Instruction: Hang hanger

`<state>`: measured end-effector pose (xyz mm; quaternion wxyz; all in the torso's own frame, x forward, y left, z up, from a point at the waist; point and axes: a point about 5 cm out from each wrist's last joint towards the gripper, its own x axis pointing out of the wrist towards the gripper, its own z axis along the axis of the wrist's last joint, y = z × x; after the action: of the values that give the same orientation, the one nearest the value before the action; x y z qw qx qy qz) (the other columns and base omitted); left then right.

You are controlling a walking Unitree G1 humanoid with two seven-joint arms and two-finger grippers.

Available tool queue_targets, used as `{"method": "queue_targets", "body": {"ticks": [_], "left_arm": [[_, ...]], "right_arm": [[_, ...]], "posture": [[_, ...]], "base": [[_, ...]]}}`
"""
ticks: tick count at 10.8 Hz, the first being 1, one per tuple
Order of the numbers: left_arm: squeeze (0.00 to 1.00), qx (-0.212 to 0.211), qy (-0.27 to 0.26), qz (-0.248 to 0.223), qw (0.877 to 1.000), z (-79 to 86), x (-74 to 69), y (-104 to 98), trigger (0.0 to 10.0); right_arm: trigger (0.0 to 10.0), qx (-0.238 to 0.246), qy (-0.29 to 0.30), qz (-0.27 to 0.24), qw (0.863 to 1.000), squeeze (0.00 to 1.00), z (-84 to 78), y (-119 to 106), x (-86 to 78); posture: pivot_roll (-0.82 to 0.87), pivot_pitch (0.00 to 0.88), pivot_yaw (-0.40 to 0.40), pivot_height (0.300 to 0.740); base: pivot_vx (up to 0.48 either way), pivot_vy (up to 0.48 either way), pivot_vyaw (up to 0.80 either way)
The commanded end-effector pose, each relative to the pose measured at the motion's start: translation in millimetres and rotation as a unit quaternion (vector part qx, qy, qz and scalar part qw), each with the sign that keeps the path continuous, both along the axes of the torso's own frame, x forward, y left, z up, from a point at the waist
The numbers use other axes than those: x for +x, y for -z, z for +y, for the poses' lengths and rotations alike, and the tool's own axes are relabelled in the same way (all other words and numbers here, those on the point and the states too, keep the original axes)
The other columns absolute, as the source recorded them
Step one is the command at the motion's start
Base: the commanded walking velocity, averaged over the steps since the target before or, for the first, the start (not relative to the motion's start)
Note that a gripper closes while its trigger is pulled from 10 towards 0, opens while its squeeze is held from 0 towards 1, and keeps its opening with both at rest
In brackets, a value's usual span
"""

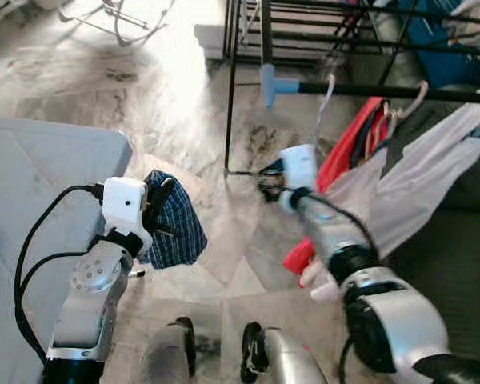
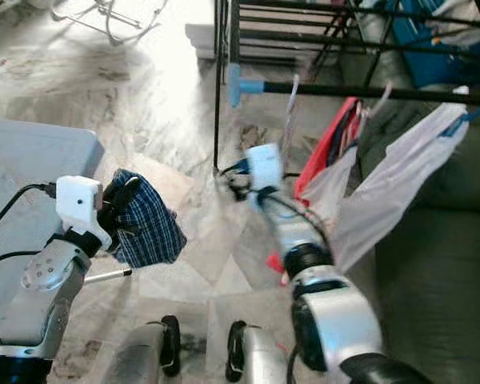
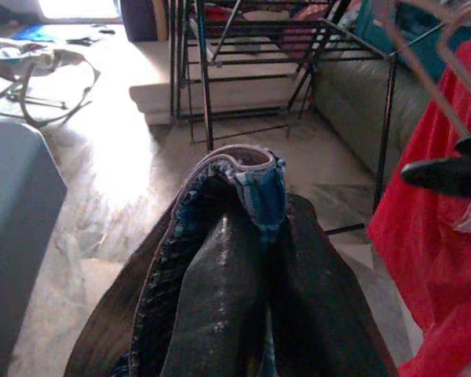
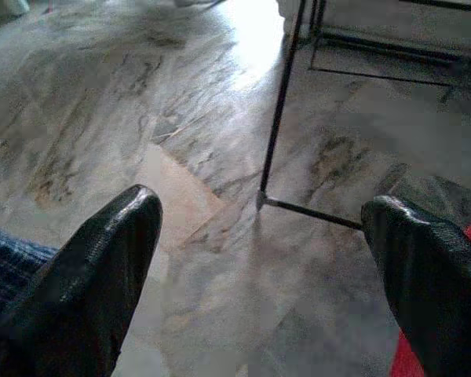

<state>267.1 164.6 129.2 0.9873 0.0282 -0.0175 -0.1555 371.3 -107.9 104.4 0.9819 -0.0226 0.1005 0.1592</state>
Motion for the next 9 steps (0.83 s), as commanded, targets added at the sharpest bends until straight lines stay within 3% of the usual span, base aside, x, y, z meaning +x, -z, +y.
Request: {"method": "queue_targets", "body": {"ticks": [1,3,5,7,8,9], "left_arm": [[0.0,0.002,0.011,-0.002,1.0,-4.5,0.4,-2.0,10.0],[0.0,0.002,0.01,-0.001,1.0,-6.0,2.5,-1.5,10.0],[0.0,0.002,0.005,0.0,1.0,-5.9,1.9,-0.2,10.0],[0.0,0.002,0.001,0.004,1.0,-5.9,2.9,2.1,10.0],[0.0,0.002,0.001,0.005,1.0,-6.5,4.1,2.8,10.0],[0.0,0.003,0.003,0.008,1.0,-7.6,5.6,4.3,10.0]], "right_arm": [[10.0,0.022,-0.006,-0.025,0.999,0.0,-1.8,-4.6,-0.3],[10.0,0.033,-0.034,-0.102,0.994,0.0,1.6,-26.0,0.5],[10.0,0.006,-0.047,-0.187,0.981,0.0,-4.3,-44.3,-4.7],[10.0,-0.047,-0.028,-0.242,0.969,0.0,-36.4,-57.0,-10.8],[10.0,-0.063,-0.017,-0.242,0.968,0.0,-53.4,-59.9,-9.5],[10.0,-0.099,-0.006,-0.228,0.969,0.0,-81.2,-62.4,-5.4]], "posture": [[0.13,0.242,-0.08,0.74],[0.12,0.235,-0.086,0.74],[0.12,0.229,-0.094,0.74],[0.11,0.226,-0.099,0.74],[0.1,0.225,-0.098,0.74],[0.09,0.222,-0.097,0.74]], "base": [[0.0,0.0,0.0],[0.0,0.0,0.0],[0.0,0.0,0.0],[0.0,0.0,0.0],[0.0,0.0,0.0],[0.0,0.0,0.0]]}}
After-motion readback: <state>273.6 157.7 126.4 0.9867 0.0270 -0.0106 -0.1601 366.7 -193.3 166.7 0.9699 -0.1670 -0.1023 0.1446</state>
